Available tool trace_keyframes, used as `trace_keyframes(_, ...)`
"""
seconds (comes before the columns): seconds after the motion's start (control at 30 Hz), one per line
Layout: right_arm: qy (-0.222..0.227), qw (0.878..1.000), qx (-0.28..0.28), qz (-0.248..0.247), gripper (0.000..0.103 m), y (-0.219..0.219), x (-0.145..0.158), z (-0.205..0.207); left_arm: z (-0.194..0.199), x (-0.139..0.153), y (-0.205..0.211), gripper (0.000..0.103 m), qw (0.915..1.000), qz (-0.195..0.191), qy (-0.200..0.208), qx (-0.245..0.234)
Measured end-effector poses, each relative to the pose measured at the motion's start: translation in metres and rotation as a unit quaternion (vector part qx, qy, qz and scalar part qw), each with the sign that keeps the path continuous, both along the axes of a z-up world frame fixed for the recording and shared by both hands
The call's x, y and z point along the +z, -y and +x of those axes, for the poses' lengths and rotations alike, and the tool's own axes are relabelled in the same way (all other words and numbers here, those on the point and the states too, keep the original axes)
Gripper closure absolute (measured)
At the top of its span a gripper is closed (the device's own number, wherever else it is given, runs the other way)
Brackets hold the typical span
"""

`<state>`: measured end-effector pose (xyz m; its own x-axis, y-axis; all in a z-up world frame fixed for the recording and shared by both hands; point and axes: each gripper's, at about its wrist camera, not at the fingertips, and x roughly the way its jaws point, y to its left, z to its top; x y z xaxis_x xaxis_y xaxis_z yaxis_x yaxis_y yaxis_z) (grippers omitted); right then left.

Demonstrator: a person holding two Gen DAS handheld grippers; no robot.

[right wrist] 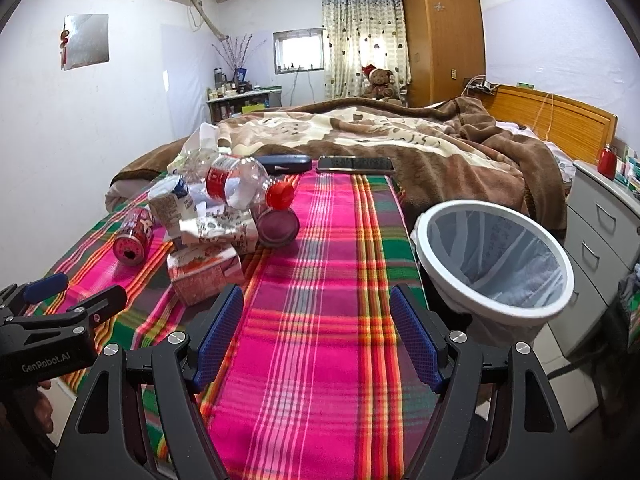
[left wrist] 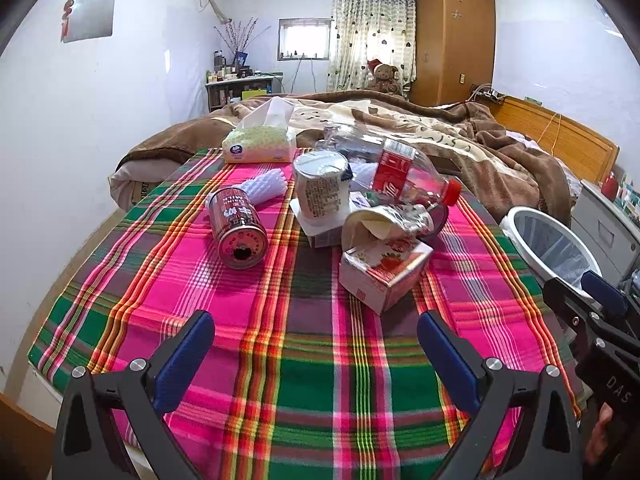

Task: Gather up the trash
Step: 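Grasp the white yogurt cup with the left tool while the right tool grasps the clear bottle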

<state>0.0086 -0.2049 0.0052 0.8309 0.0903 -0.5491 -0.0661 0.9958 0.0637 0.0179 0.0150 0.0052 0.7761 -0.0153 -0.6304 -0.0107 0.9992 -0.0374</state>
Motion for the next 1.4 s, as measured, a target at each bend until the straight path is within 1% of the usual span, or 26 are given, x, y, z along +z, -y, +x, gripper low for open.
trace_keyframes(0.1,0.003,1.0,0.003,-0.004,0.026,0.0,0.005,0.011,0.011,0.002,-0.006,0.0,1.0,-0.006,0.0,-0.001)
trace_keyframes(0.23,0.007,1.0,0.012,-0.01,0.026,-0.001,0.011,0.031,0.031,0.004,-0.012,0.0,1.0,-0.004,-0.002,-0.006)
trace_keyframes(0.33,0.006,1.0,0.029,-0.007,0.026,-0.005,0.014,0.046,0.048,0.006,-0.017,0.0,0.9999,-0.01,-0.002,-0.014)
trace_keyframes(0.4,0.011,0.999,0.039,-0.013,0.026,-0.01,0.017,0.055,0.06,0.006,-0.021,0.0,0.9999,-0.01,-0.003,-0.011)
trace_keyframes(0.47,0.012,0.998,0.052,-0.014,0.026,-0.012,0.018,0.066,0.075,0.006,-0.028,0.0,0.9997,-0.02,-0.007,-0.01)
trace_keyframes(0.57,0.004,0.997,0.075,0.002,0.026,-0.015,0.02,0.083,0.094,0.006,-0.035,0.001,0.999,-0.039,-0.015,-0.015)
trace_keyframes(0.63,0.001,0.996,0.089,0.009,0.026,-0.018,0.02,0.094,0.104,0.006,-0.037,0.001,0.9987,-0.044,-0.014,-0.02)
trace_keyframes(0.8,-0.005,0.993,0.122,-0.005,0.026,-0.029,0.018,0.113,0.128,0.004,-0.036,0.002,0.9981,-0.045,-0.023,-0.035)
trace_keyframes(0.93,-0.017,0.987,0.156,0.022,0.026,-0.032,0.02,0.128,0.142,0.0,-0.03,0.002,0.9974,-0.037,-0.036,-0.05)
trace_keyframes(1.03,-0.019,0.984,0.177,0.019,0.026,-0.04,0.02,0.14,0.154,-0.004,-0.027,0.002,0.9969,-0.035,-0.045,-0.054)
trace_keyframes(1.1,-0.032,0.981,0.192,0.02,0.026,-0.043,0.018,0.146,0.159,-0.006,-0.028,0.007,0.9967,-0.036,-0.049,-0.053)
trace_keyframes(1.17,-0.041,0.978,0.203,0.023,0.026,-0.046,0.017,0.152,0.163,-0.006,-0.031,0.008,0.9964,-0.043,-0.051,-0.053)
trace_keyframes(1.2,-0.044,0.978,0.205,0.025,0.026,-0.046,0.016,0.152,0.165,-0.007,-0.032,0.013,0.996,-0.048,-0.053,-0.054)
trace_keyframes(1.3,-0.054,0.974,0.22,0.033,0.026,-0.049,0.013,0.155,0.169,-0.008,-0.037,0.021,0.9955,-0.053,-0.055,-0.056)
trace_keyframes(1.33,-0.057,0.973,0.221,0.033,0.026,-0.05,0.012,0.155,0.171,-0.009,-0.039,0.023,0.9948,-0.061,-0.058,-0.059)
trace_keyframes(1.4,-0.066,0.971,0.229,0.034,0.026,-0.052,0.01,0.157,0.174,-0.013,-0.043,0.033,0.9933,-0.075,-0.065,-0.059)
